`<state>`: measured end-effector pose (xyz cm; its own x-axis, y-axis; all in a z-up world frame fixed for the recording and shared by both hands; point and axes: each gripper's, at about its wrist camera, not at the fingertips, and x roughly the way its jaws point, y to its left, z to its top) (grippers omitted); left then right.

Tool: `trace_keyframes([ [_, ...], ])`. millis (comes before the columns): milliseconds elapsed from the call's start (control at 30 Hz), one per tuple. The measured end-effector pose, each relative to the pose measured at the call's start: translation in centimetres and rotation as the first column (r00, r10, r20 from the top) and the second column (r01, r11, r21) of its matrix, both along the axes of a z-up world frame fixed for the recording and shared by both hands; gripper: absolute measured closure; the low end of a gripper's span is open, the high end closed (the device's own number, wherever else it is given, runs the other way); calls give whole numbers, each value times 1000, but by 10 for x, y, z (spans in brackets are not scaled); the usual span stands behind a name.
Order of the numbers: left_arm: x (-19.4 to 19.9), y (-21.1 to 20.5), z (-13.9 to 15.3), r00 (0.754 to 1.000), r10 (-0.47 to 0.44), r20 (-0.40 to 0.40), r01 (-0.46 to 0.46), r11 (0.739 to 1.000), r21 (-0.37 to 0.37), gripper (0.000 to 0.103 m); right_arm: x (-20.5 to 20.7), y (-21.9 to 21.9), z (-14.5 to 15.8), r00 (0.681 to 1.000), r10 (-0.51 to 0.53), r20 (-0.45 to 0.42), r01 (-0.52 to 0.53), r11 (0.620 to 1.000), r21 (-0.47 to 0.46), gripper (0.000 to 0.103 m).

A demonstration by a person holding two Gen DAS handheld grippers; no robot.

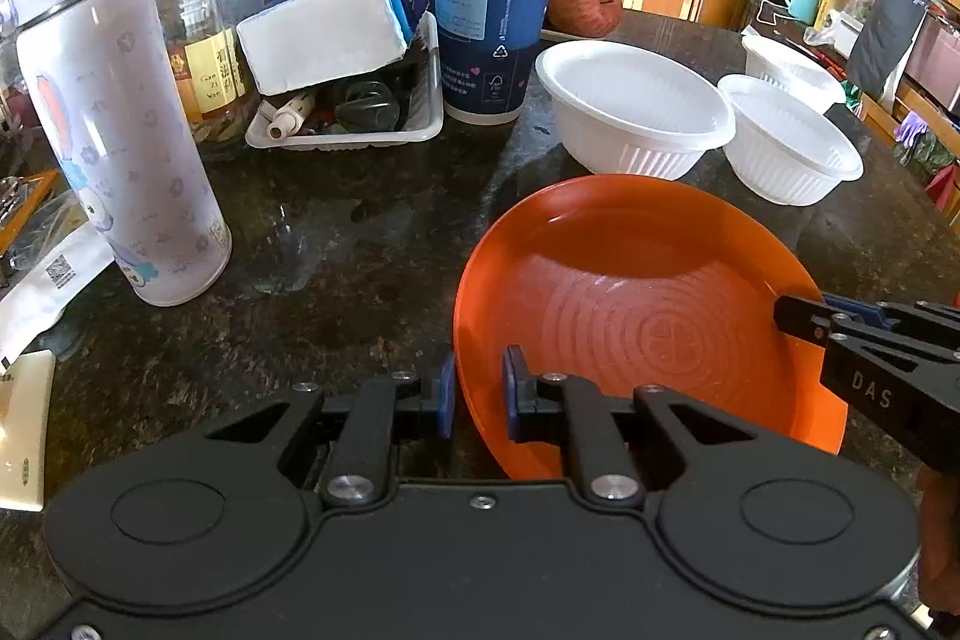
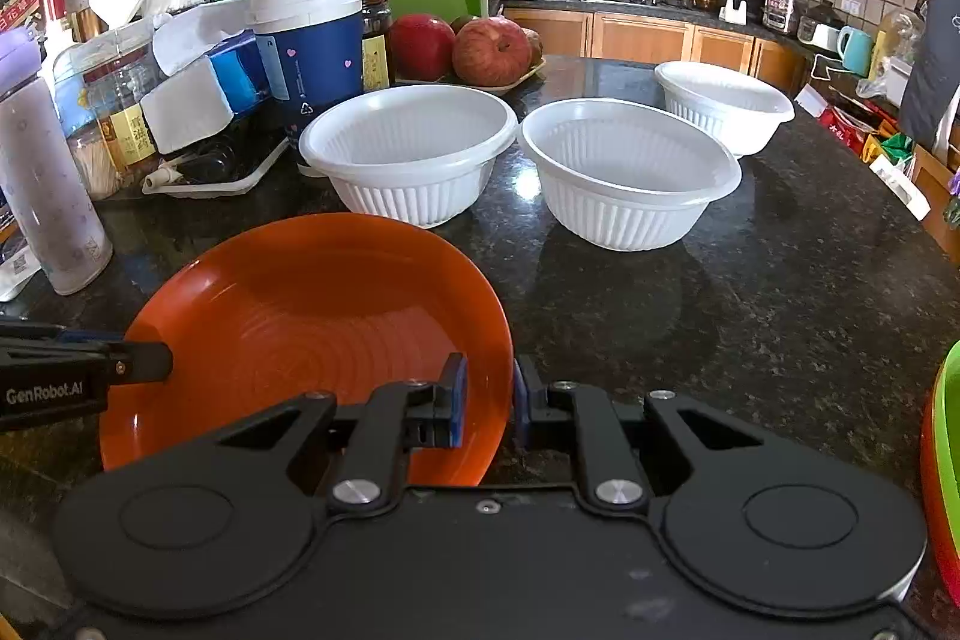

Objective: Organize plates and bowls
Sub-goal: 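Lift the orange plate with the left tool and carry it toward the green plate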

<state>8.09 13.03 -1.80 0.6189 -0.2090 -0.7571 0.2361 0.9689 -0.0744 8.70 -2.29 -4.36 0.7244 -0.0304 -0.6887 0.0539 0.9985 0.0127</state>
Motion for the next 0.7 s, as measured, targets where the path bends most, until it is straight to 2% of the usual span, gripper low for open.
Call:
trace_keyframes([
  [700,-19,-37,9,1000,-9,-3,9,1000,19,82,-21,-28,8,1000,-22,21,22,1000,9,85],
])
